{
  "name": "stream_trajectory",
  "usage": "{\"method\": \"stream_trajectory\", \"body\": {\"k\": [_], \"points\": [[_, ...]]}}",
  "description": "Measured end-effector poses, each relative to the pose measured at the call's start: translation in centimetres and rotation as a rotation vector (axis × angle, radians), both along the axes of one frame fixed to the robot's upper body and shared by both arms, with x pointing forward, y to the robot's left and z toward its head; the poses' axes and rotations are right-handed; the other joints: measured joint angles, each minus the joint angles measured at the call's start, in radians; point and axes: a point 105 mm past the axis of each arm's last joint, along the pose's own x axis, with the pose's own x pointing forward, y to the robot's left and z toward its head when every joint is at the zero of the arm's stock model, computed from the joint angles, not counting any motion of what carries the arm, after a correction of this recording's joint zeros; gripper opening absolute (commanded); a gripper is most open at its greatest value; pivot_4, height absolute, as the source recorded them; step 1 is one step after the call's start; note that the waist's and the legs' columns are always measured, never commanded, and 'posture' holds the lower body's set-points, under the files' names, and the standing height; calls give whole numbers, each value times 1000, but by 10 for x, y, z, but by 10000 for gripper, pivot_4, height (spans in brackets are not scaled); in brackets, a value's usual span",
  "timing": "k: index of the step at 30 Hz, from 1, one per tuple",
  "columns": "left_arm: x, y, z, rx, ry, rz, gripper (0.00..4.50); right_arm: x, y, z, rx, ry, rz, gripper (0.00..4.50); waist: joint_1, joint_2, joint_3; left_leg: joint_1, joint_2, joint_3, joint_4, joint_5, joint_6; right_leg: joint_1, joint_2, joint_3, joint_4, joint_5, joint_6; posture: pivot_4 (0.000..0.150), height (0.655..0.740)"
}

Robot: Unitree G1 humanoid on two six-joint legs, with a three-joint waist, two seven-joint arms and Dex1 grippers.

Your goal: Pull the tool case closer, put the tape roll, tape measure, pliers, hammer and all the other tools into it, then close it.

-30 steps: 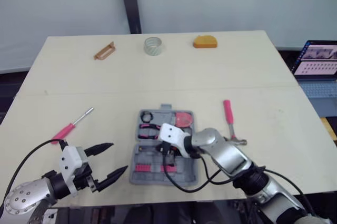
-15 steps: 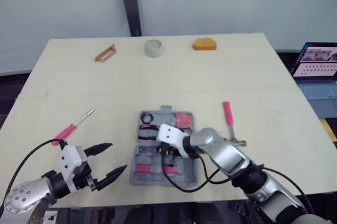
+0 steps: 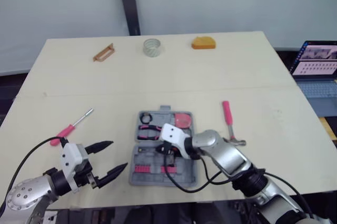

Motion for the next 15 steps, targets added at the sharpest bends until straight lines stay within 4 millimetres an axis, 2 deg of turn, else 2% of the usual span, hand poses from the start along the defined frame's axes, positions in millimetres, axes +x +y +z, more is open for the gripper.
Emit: {"method": "stream_trajectory", "body": {"k": [9, 13, 15], "points": [[2, -2, 0, 0, -6, -12, 45000, 9, 1, 37, 197, -49, -14, 465, -1, 1, 5, -1, 0, 0, -1, 0, 0, 0, 0, -1, -1, 0, 0, 1500, 7400], [4, -1, 1, 2, -6, -14, 45000, 7, -3, 44, 214, -53, 5, 465, 0, 1, 6, -1, 0, 0, -1, 0, 0, 0, 0, -1, -2, 0, 0, 1500, 7400], [6, 0, 0, 2, -5, -13, 45000, 5, -9, 41, 179, -52, 24, 465, 0, 1, 6, -1, 0, 0, -1, 0, 0, 0, 0, -1, -2, 0, 0, 1500, 7400]]}}
